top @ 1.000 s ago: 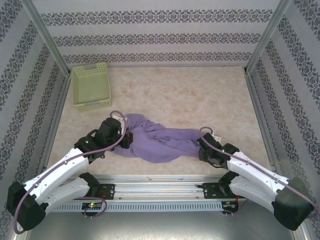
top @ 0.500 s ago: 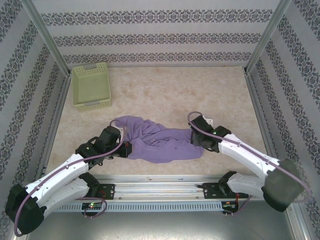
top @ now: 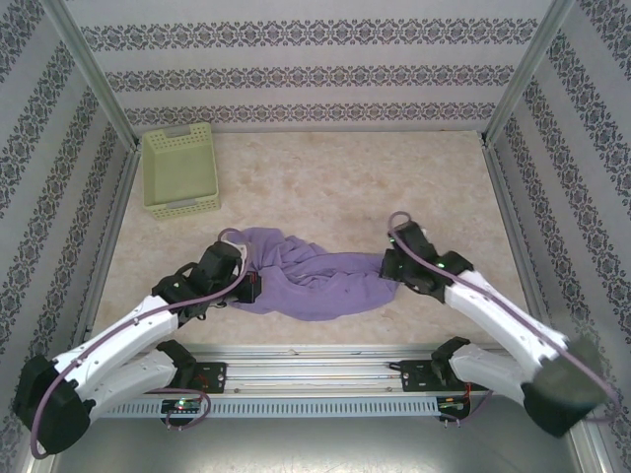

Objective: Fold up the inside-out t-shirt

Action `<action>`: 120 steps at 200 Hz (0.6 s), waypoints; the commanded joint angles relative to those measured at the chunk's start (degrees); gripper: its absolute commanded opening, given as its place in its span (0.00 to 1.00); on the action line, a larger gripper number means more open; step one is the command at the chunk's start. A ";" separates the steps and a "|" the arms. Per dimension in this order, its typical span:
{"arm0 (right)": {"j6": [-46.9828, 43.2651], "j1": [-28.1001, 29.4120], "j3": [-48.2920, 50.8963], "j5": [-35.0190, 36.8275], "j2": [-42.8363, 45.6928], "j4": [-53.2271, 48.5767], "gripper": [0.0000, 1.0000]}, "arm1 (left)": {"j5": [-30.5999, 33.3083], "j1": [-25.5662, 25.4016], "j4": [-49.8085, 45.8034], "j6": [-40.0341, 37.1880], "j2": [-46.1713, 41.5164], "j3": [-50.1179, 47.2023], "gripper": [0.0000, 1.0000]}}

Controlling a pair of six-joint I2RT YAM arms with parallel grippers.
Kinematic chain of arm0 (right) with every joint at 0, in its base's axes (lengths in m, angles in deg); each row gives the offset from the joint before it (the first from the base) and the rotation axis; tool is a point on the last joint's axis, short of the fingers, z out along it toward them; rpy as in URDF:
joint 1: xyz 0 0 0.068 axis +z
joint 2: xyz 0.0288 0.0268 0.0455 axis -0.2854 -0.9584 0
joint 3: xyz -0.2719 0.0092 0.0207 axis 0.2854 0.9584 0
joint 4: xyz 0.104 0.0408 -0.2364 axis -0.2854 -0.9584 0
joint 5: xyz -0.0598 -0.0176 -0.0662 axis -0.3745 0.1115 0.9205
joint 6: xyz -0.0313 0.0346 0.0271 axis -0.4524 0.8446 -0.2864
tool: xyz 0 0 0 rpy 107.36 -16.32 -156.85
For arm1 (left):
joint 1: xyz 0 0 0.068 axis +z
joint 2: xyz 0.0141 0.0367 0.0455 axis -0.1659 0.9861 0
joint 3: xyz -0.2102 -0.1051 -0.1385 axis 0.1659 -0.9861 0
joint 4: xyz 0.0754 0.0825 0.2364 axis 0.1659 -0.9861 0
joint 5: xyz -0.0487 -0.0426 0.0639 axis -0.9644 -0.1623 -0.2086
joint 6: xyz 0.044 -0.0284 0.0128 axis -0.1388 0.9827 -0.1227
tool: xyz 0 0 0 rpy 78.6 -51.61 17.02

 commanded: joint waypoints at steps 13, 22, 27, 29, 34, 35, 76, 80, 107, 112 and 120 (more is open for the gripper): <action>0.88 -5.69 -0.91 -11.52 14.15 5.78 0.00 | 10.62 0.61 -0.32 -3.15 2.70 7.28 0.00; 0.97 -7.90 -1.87 -13.14 17.16 5.42 0.00 | 14.08 1.17 -2.37 -3.57 3.17 9.62 0.00; 0.99 -9.36 -2.51 -14.10 18.50 5.41 0.00 | 15.45 1.61 -3.39 -3.76 3.27 10.92 0.00; 0.89 -9.96 -2.77 -14.73 19.06 5.44 0.00 | 15.69 1.87 -3.74 -3.83 3.25 11.49 0.00; 0.80 -11.30 -3.51 -15.96 20.25 5.69 0.00 | 16.20 2.59 -4.28 -4.02 2.98 12.82 0.00; 0.80 -11.57 -3.68 -16.20 20.45 5.73 0.00 | 16.26 2.76 -4.35 -4.13 2.98 13.05 0.00; -2.22 -17.73 -17.63 -20.72 21.05 6.15 0.00 | 15.32 5.04 -4.85 -10.72 0.37 30.19 0.00; -2.78 -17.76 -19.42 -20.51 20.57 6.18 0.00 | 15.04 5.02 -4.85 -11.45 0.50 32.47 0.00; -5.76 -17.81 -32.93 -17.64 17.50 5.42 0.00 | 11.59 5.04 -4.83 -15.31 2.39 46.19 0.00; -6.22 -17.83 -35.21 -16.82 17.17 5.25 0.00 | 10.75 5.03 -5.00 -15.78 2.77 48.37 0.00; -7.06 -17.86 -38.38 -15.62 16.89 5.01 0.00 | 9.45 5.04 -5.45 -16.38 3.25 51.76 0.00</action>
